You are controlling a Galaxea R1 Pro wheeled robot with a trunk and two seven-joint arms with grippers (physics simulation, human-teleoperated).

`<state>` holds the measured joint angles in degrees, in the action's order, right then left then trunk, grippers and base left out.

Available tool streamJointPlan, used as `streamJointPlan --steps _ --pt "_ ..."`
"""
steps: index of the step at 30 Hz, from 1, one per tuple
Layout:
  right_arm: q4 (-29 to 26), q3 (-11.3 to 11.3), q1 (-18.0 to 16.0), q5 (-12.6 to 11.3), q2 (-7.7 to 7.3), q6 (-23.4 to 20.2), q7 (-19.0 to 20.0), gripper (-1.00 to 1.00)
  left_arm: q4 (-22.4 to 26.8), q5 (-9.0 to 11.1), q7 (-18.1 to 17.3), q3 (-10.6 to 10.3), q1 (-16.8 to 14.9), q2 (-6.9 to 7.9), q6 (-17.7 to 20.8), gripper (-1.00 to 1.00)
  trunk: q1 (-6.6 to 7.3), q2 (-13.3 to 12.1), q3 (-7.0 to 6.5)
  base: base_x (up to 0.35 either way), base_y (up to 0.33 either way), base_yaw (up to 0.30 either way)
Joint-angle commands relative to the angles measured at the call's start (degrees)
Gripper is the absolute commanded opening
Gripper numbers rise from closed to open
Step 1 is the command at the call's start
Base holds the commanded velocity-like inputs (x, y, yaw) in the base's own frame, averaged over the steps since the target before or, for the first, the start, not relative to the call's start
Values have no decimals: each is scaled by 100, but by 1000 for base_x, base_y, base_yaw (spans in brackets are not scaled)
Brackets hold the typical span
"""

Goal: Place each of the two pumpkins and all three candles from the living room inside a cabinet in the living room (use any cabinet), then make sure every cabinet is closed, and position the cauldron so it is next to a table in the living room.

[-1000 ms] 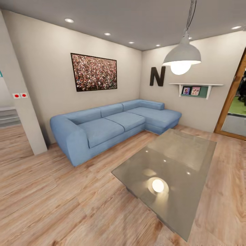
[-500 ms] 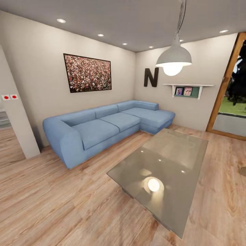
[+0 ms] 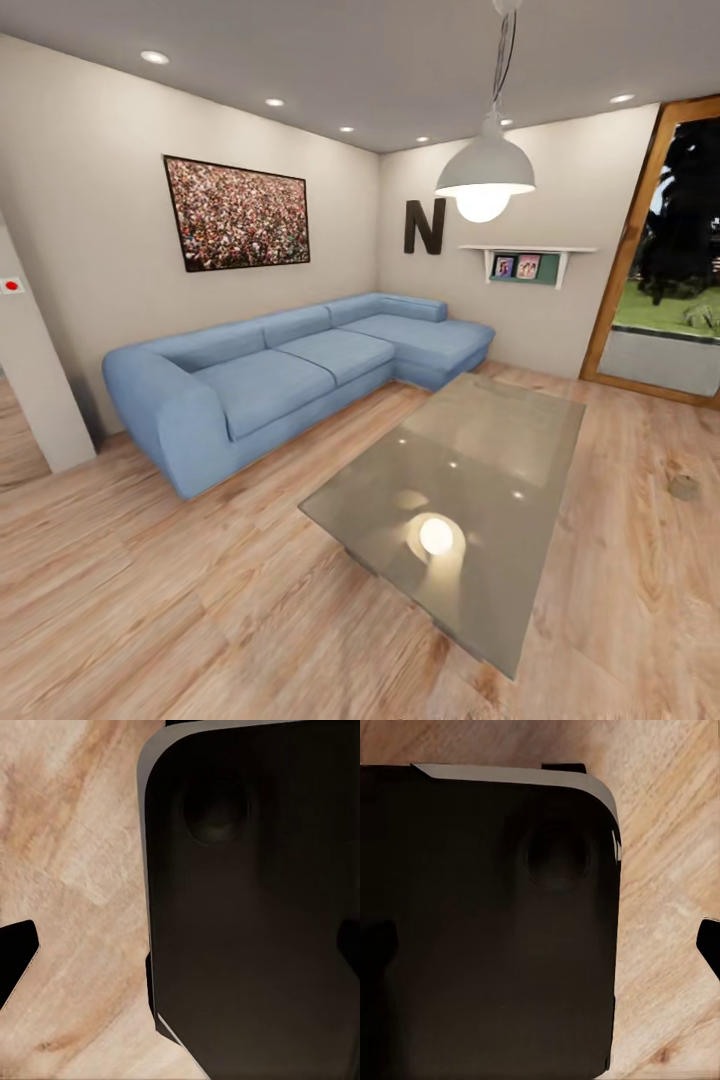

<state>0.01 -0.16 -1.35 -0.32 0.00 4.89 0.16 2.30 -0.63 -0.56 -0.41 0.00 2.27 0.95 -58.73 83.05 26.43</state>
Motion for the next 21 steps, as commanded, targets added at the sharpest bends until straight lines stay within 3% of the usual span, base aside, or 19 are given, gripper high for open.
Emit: streamJointPlan --steps 1,21 --pt "7 -2 -3 -4 0 21 2 100 7 -7 -6 -3 0 1 10 100 1 3 6 -9 0 -271" --pt "7 -2 -4 -4 0 21 4 100 7 -7 -6 -4 0 10 -121 100 1 3 6 -1 0 -279"
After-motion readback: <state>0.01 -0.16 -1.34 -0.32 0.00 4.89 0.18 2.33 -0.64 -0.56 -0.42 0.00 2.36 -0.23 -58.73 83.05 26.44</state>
